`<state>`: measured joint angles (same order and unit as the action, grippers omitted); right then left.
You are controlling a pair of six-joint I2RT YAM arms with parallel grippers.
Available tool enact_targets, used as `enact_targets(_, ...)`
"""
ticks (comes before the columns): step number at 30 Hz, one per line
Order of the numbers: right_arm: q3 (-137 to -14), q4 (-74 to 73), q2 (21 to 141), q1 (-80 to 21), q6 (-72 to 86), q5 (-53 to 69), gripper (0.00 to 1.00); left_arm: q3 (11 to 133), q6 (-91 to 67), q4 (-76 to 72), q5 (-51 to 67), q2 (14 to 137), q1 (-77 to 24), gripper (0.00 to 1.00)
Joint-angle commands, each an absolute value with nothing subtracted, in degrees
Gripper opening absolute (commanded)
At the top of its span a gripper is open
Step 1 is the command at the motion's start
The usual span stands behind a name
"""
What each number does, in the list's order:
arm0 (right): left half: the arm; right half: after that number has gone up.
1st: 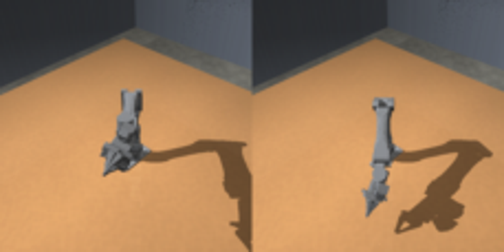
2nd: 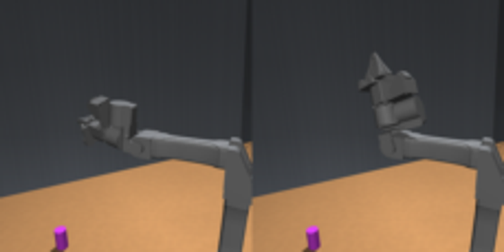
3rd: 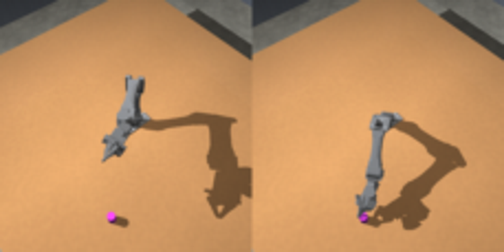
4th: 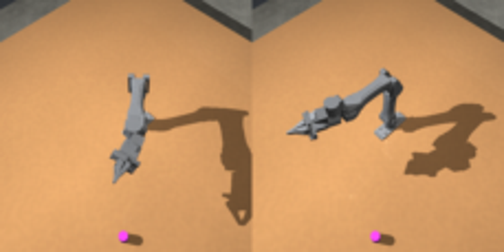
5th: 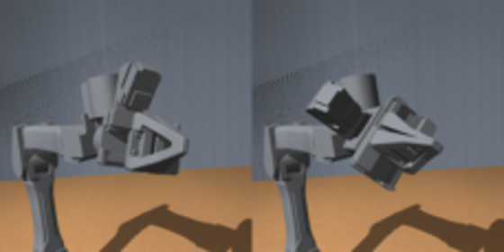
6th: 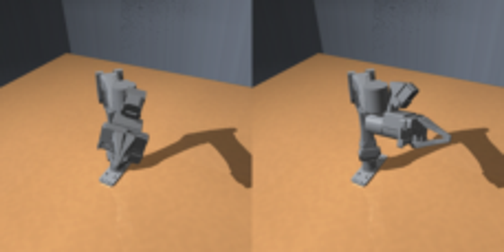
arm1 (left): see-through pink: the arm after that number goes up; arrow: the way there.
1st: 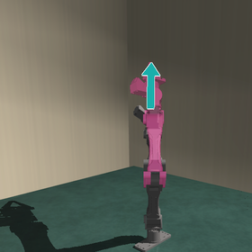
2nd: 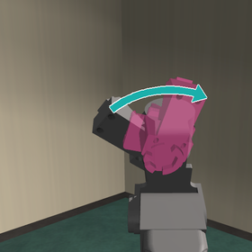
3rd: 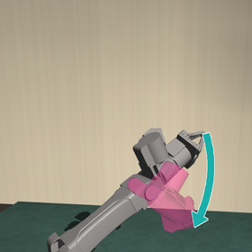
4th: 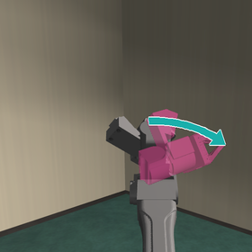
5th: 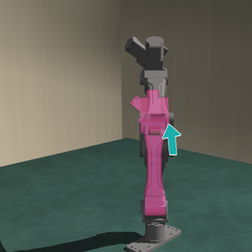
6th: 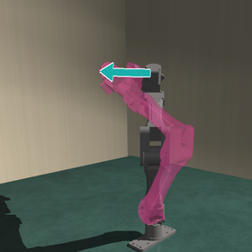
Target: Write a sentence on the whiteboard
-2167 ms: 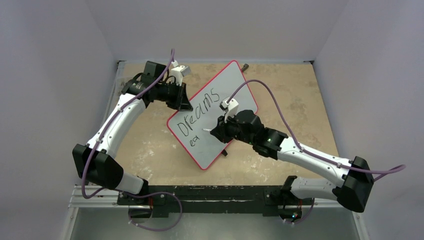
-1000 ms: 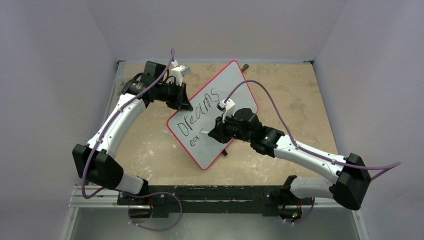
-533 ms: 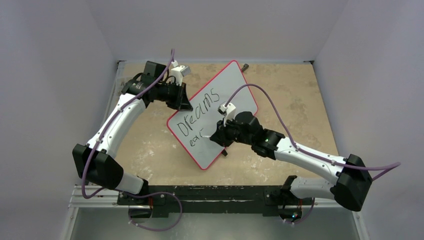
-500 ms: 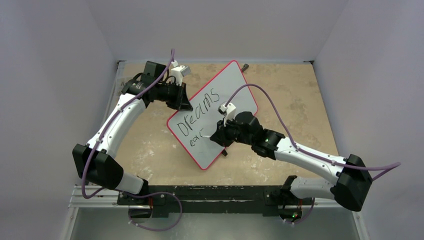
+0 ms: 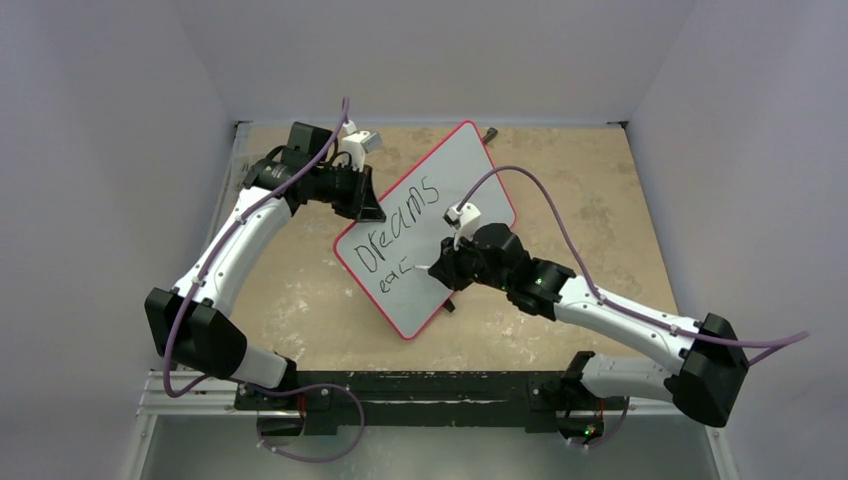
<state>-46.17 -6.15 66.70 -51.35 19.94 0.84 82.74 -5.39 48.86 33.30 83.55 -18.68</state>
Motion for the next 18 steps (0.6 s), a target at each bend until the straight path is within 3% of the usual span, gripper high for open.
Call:
enact_targets(1, -49.08, -5.62, 63.49, -51.24, 20.77, -1.24, 0.00, 81.56, -0.23, 49.22, 23.11, 83.85, -19.07, 0.00)
enact_targets(18, -55.93, -2.94, 69.36, -50.08, 20.98, -3.24, 0.00, 81.56, -0.19, 49.22, 23.42, 83.78, -19.07, 0.00)
